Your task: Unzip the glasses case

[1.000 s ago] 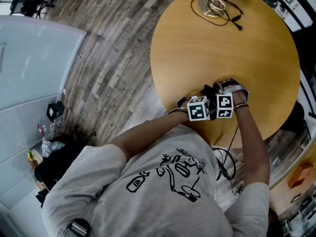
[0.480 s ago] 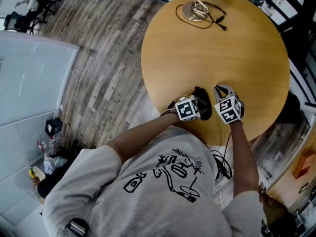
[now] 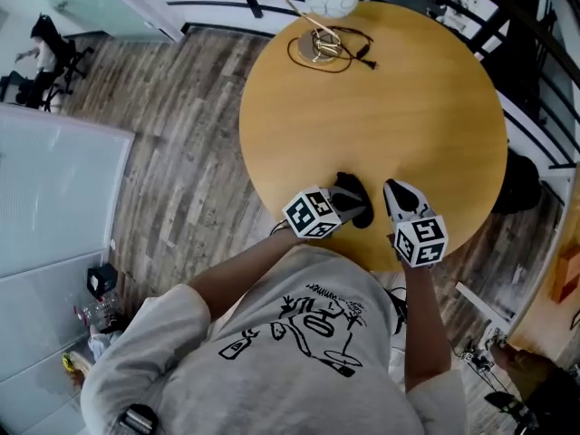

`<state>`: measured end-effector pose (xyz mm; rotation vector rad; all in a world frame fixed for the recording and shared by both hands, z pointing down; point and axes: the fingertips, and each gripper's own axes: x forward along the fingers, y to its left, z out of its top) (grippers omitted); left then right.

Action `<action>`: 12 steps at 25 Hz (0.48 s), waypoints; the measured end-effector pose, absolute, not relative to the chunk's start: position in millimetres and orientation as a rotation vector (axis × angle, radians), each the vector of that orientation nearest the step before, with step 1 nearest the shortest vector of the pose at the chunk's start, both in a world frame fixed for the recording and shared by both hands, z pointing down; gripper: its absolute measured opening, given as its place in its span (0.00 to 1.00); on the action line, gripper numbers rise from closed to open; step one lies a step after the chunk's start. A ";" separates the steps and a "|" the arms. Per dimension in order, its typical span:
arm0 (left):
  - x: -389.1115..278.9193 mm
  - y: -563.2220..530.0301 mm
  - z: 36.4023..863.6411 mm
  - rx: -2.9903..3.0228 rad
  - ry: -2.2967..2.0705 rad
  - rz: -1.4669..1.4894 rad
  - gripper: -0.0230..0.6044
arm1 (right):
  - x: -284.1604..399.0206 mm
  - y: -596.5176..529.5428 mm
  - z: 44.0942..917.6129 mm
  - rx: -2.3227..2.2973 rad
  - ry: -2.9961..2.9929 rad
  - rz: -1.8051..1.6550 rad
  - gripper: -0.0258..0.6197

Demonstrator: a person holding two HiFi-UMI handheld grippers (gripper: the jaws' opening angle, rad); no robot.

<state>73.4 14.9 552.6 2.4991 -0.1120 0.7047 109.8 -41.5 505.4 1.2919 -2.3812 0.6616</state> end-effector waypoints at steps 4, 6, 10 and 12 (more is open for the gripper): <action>75.3 14.3 492.4 2.537 -0.138 0.518 0.05 | 108.4 -22.0 455.1 1.437 -2.459 0.698 0.09; 73.2 14.5 464.1 2.550 -0.164 0.430 0.05 | 105.6 -11.4 431.3 1.492 -2.494 0.688 0.09; 67.6 16.7 417.8 2.603 -0.237 0.314 0.05 | 97.1 10.3 391.0 1.559 -2.548 0.644 0.09; 64.8 21.0 398.3 2.667 -0.270 0.291 0.05 | 91.0 20.3 374.9 1.575 -2.570 0.625 0.08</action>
